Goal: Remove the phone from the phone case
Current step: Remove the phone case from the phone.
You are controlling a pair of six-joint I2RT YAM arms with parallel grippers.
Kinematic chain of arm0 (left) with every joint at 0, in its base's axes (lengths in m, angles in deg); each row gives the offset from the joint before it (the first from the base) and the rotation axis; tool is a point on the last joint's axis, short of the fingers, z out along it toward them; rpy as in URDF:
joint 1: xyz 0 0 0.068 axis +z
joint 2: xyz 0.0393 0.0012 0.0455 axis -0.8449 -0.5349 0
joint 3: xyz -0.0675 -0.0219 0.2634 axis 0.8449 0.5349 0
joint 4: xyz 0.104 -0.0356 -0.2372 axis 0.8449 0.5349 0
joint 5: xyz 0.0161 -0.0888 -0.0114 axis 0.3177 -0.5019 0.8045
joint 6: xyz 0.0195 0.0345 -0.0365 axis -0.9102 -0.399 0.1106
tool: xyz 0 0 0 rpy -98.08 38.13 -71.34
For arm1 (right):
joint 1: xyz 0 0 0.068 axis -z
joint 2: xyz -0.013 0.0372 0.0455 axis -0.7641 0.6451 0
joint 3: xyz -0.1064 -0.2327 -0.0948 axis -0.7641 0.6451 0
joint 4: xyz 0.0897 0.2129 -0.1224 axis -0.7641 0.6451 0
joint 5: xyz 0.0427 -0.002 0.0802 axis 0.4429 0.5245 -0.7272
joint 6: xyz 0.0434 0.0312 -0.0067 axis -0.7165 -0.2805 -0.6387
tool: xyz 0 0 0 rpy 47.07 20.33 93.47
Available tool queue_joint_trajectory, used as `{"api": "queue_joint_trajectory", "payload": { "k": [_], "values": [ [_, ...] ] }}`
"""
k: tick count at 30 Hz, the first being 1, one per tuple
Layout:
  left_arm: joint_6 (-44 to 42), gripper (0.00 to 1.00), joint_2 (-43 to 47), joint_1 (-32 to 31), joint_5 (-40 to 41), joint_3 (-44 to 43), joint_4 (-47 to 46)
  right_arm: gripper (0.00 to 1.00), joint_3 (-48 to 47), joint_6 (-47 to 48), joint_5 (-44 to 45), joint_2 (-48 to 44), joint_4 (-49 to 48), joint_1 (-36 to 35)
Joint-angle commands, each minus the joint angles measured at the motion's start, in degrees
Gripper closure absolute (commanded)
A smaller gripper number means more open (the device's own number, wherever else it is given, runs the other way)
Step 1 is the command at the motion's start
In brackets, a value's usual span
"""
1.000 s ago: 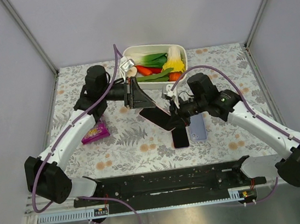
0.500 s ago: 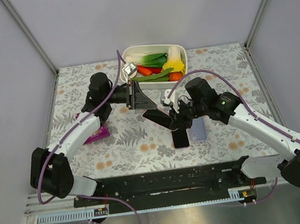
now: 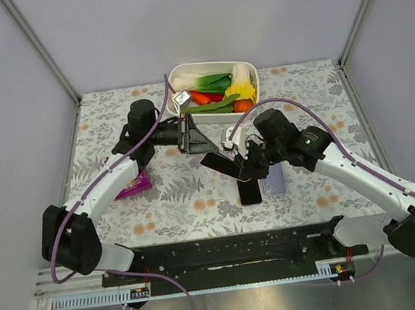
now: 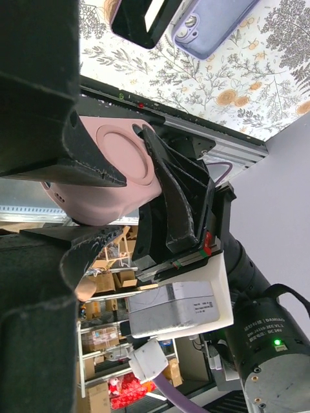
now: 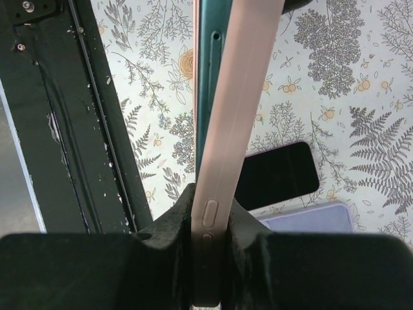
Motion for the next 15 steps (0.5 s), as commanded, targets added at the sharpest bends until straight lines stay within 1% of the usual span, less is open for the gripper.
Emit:
{"api": "queue_joint_trajectory", "payload": {
  "k": [1,6,8,11,12,15],
  "values": [
    [3.6,1.00,-2.8,2.1,13.3,2.3,3.9,1.00,-7.4,5.5,-4.2,-2.8,-7.4,-2.5],
    [6.9,1.00,-3.6,2.1,11.7,4.1,-1.3,1.00,-8.7,5.5,-5.8,-2.9,-6.0,-2.4],
    [6.5,1.00,-3.9,2.1,12.2,4.0,-0.4,1.00,-9.4,5.7,-6.2,-3.1,-5.3,-2.5],
    [1.4,1.00,-3.9,2.1,15.0,2.2,5.4,1.00,-10.1,5.3,-6.8,-3.1,-4.8,-2.4],
    [-2.2,1.00,-3.8,2.1,16.2,1.2,10.5,1.00,-10.3,5.0,-7.0,-2.9,-4.7,-2.4],
    [-8.9,1.00,-3.8,1.6,16.5,-1.2,14.1,1.00,-11.1,4.1,-7.4,-2.7,-4.6,-2.4]
  ]
}}
